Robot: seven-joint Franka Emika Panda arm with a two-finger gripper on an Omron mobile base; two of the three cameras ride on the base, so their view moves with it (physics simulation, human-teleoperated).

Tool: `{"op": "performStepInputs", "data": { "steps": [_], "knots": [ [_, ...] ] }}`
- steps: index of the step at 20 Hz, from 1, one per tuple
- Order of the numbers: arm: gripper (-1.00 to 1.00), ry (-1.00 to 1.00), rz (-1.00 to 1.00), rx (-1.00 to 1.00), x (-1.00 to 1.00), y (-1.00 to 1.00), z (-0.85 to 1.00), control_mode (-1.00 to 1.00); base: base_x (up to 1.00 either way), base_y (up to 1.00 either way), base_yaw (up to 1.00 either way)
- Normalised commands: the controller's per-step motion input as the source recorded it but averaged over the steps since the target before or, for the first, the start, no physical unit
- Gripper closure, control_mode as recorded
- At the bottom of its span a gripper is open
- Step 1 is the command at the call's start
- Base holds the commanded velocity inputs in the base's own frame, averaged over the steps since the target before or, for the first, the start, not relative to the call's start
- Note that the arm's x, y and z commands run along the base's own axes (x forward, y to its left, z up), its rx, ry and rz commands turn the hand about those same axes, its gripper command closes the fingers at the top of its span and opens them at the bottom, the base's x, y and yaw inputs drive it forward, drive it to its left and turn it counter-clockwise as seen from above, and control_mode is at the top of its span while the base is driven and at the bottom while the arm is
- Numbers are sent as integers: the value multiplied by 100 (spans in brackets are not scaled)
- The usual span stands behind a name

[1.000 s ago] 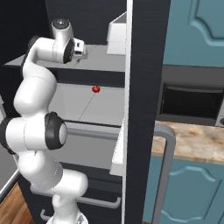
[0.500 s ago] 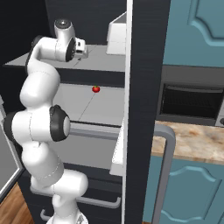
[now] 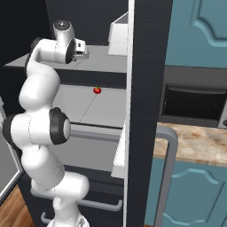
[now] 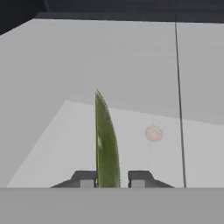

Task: Take the lemon wedge from the fridge and place it on the plate with fish on the dining counter.

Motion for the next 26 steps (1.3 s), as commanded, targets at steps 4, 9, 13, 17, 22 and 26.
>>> {"op": "performStepInputs", "data": {
  "steps": [4, 9, 13, 17, 22, 26],
  "knots": [
    [100, -1, -2, 0, -14, 1, -9, -100, 0, 0, 0],
    [100, -3, 0, 8, -96, 0, 17, -100, 0, 0, 0],
    [100, -5, 0, 18, -100, 0, 45, -100, 0, 0, 0],
    [100, -12, 0, 15, -100, 0, 22, -100, 0, 0, 0],
    [100, -14, 0, 3, -100, 0, -20, -100, 0, 0, 0],
    [100, -12, 0, 0, -100, 0, -42, -100, 0, 0, 0]
  ]
}}
